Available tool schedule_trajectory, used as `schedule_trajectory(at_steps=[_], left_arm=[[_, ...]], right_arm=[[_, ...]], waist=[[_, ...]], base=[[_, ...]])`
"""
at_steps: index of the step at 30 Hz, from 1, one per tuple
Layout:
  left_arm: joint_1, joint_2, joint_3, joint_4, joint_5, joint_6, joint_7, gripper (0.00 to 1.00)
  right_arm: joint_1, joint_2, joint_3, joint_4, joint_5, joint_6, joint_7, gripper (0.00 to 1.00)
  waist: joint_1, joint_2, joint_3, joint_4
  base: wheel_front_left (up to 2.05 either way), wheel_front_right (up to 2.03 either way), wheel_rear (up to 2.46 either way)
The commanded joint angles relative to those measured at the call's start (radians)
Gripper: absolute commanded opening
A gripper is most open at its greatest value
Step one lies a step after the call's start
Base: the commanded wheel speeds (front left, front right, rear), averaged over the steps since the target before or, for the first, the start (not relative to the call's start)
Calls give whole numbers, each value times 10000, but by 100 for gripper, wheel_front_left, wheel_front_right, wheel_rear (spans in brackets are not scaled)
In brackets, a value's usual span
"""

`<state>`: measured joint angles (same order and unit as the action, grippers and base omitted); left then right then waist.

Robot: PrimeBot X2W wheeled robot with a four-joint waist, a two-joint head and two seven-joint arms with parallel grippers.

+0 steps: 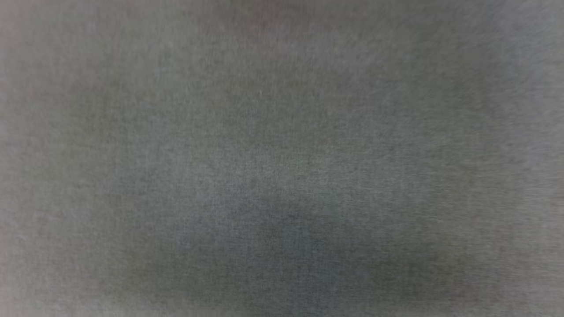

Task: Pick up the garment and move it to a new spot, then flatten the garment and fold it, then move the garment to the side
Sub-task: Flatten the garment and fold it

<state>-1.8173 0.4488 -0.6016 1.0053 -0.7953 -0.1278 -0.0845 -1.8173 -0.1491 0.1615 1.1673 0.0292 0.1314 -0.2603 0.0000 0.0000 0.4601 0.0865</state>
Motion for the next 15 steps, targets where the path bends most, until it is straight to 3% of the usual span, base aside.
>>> schedule_trajectory(at_steps=[1,4,7,11,15], left_arm=[[-173,-136,58,35,-86,-26,-445,0],[-218,-280,-50,-59,-211,-29,-1065,0],[71,-359,-279,126,-303,-29,-1279,0],[535,-533,-593,331,-682,-29,-1173,0],[1138,-650,-1131,439,-969,-29,-579,0]], right_arm=[[7,-18,-185,-602,-733,-15,-45,0],[641,117,-636,-1674,-1860,-15,-44,0],[1147,274,-1004,-1992,-2820,-15,-36,0],[1615,561,-1360,-1580,-3363,-16,-44,0],[2040,709,-1764,-924,-3117,-16,-27,0]], waist=[[0,0,1383,587],[0,0,1716,756],[0,0,1769,817],[0,0,1563,821],[0,0,1138,781]], base=[[0,0,0],[0,0,0],[0,0,0],[0,0,0],[0,0,0]])
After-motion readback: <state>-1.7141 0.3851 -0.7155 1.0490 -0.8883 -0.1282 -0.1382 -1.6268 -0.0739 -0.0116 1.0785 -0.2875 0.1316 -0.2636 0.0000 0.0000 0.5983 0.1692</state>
